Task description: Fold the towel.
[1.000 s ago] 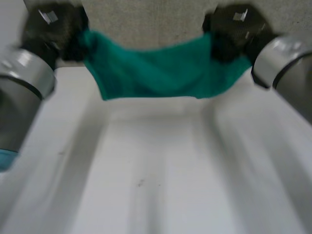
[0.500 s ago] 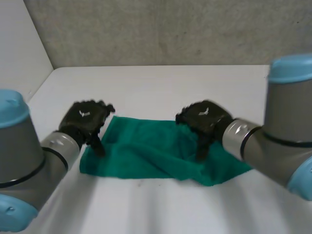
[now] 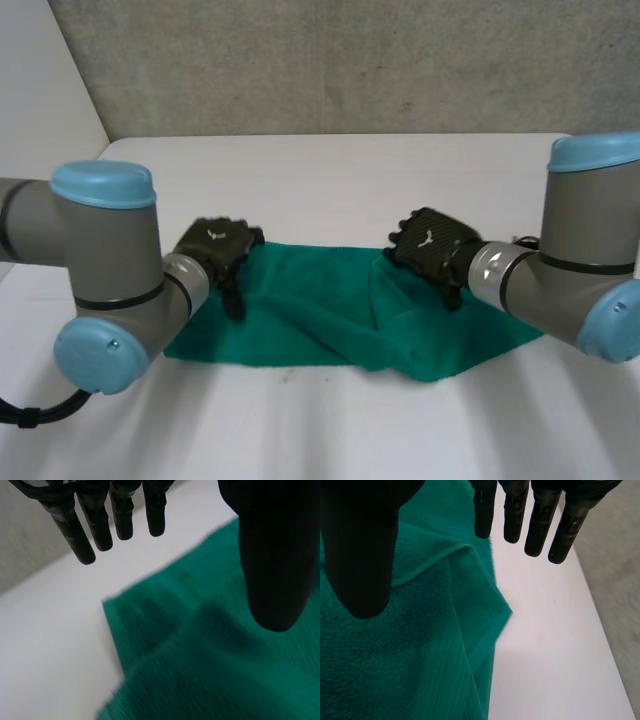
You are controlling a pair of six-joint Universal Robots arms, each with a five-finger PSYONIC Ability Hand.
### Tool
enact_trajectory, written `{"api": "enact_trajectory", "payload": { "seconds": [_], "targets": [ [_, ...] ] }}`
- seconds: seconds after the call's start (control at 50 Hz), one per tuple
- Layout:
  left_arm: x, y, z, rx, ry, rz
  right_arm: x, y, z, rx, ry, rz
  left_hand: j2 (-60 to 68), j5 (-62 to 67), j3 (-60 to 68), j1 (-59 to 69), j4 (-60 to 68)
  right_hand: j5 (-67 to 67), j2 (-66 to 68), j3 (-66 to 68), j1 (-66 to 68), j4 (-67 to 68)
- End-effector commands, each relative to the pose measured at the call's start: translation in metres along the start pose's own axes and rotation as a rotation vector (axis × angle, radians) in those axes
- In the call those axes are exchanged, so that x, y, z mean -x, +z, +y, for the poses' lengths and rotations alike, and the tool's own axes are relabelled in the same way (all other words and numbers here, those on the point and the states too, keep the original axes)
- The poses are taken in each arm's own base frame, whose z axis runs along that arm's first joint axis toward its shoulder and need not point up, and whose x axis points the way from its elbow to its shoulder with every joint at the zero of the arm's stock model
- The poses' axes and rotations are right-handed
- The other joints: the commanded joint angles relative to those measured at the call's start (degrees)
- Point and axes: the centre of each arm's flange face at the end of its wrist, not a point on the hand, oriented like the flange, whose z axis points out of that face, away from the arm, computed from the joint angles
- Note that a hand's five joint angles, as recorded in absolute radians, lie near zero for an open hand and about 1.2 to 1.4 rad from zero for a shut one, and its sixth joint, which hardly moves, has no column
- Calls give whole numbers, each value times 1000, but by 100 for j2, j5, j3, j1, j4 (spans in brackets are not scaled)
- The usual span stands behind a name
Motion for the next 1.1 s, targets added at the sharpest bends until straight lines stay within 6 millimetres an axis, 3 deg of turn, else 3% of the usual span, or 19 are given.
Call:
{"api": "enact_trajectory", "payload": {
  "seconds": [0.02, 0.1, 0.14, 0.18, 0.26, 0.32, 0.4, 0.52, 0.6, 0.62, 0.64, 0.7, 0.78, 1.1],
  "targets": [
    [-2, 9, 20, 92, -1, 20, 8, 20, 5, -88, -42, -77, 793, 851, 797, 738, 808, 299, 294, 413, 620, 454],
    [-3, 10, 21, 98, -2, 23, 9, 28, 5, -113, -45, -88, 2186, 2245, 2190, 2131, 2202, 232, 227, 346, 552, 387],
    [-2, 10, 21, 95, -2, 22, 9, 36, 8, -116, -45, -88, 3862, 3920, 3866, 3807, 3877, 282, 277, 396, 602, 437],
    [-3, 10, 20, 92, -2, 23, 9, 39, 9, -115, -46, -87, 4727, 4785, 4731, 4672, 4742, 416, 411, 530, 736, 571],
    [-2, 10, 18, 87, 1, 17, 4, 46, 10, -116, -51, -72, 6458, 6516, 6462, 6403, 6473, 3084, 3079, 3198, 3404, 3239],
    [1, 12, 10, 46, 2, 3, -1, 50, 7, -131, -57, -55, 6461, 6519, 6465, 6406, 6477, 6001, 5996, 6116, 6322, 6156],
    [9, 18, -15, -79, -3, -39, -11, 56, 5, -141, -64, -21, 6461, 6519, 6465, 6406, 6477, 6012, 6007, 6126, 6333, 6167],
    [24, 20, -65, -308, -7, -102, -51, 68, -9, -190, -2, 116, 6461, 6519, 6465, 6406, 6477, 6012, 6007, 6126, 6333, 6167],
    [28, 15, -77, -358, -9, -119, -61, 68, -13, -201, 117, 140, 6461, 6519, 6465, 6406, 6477, 6012, 6007, 6126, 6333, 6167],
    [28, 15, -77, -358, -9, -119, -61, 68, -13, -201, 117, 140, 6461, 6519, 6465, 6406, 6477, 6012, 6007, 6126, 6333, 6167],
    [27, 14, -77, -355, -9, -118, -53, 68, -11, -198, 184, 98, 6461, 6519, 6465, 6406, 6477, 3304, 3299, 3418, 3624, 3459],
    [23, 4, -61, -299, -7, -100, -47, 67, -6, -191, 230, 57, 6461, 6519, 6465, 6406, 6477, 2908, 2903, 3022, 3228, 3063],
    [20, -7, -48, -256, -7, -91, -39, 65, -6, -201, 255, -3, 6461, 6519, 6465, 6406, 6477, 1092, 1087, 1206, 1413, 1247],
    [18, -56, -43, -258, -9, -90, -8, 74, 15, -121, 336, -204, 6461, 6519, 6465, 6406, 6477, 1055, 1051, 1170, 1376, 1210]
  ]
}}
